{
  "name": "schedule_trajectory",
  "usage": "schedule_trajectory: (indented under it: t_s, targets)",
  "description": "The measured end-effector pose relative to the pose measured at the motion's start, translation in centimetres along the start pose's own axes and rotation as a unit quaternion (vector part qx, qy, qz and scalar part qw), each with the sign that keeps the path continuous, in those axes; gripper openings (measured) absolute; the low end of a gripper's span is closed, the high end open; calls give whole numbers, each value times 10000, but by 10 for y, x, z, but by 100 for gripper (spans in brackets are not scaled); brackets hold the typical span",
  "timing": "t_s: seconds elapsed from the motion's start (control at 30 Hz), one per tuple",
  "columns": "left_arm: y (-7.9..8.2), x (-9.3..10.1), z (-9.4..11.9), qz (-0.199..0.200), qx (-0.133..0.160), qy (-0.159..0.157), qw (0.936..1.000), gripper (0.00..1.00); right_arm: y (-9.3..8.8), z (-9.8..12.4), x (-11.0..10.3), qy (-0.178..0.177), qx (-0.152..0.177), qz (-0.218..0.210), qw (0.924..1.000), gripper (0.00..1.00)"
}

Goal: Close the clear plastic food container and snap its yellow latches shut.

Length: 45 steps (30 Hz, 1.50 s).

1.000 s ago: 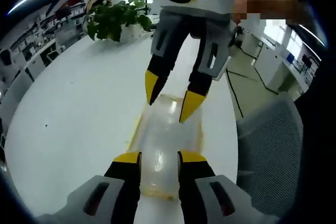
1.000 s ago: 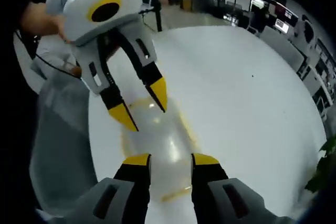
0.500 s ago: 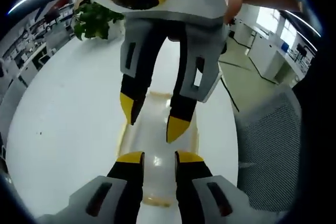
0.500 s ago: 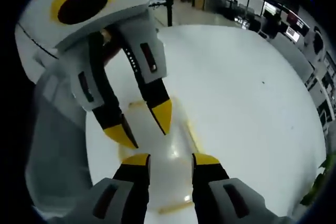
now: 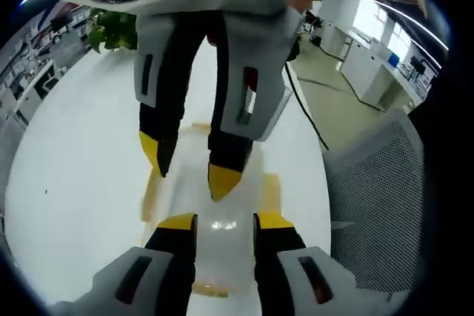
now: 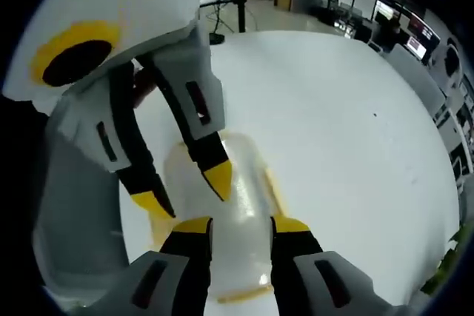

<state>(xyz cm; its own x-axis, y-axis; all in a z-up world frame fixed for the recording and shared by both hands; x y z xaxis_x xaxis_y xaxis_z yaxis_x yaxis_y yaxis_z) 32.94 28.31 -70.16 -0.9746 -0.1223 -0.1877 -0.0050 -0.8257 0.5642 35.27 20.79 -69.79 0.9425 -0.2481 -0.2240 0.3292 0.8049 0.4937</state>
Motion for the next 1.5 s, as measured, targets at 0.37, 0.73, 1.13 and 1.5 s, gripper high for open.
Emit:
schedule_trajectory:
  t_s: [0.37, 0.73, 1.13, 1.5]
  targets:
    - [-2, 7, 0, -285, -14, 96, 9995, 43, 10, 1, 21, 69, 247, -357, 9990, 37]
    - [-6, 9, -1, -272, 181, 225, 9992, 44, 4, -7, 35, 483, -108, -433, 9978, 38]
    - [-3, 15, -2, -254, 96, 393, 9989, 46, 5, 2, 42, 967, -243, -358, 9944, 37]
    - [0, 13, 4, -501, -131, 1133, 9922, 46, 8, 3, 48, 1565, -497, 15, 9864, 35]
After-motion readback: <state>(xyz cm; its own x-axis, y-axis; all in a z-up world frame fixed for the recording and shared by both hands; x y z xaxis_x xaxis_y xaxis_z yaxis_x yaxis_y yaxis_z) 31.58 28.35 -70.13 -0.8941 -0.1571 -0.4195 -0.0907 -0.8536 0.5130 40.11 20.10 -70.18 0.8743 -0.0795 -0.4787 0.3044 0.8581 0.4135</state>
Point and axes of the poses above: the point that each gripper's makers call its tool centre point, and the gripper's own axes: z roughly backward along the fingers, x roughly to its right, y roughly out of its top, the point moved 7 cm from there along z, roughly backward along the fingers, and after that the axes turned 14 degrees about y, right-handed, at the moved point
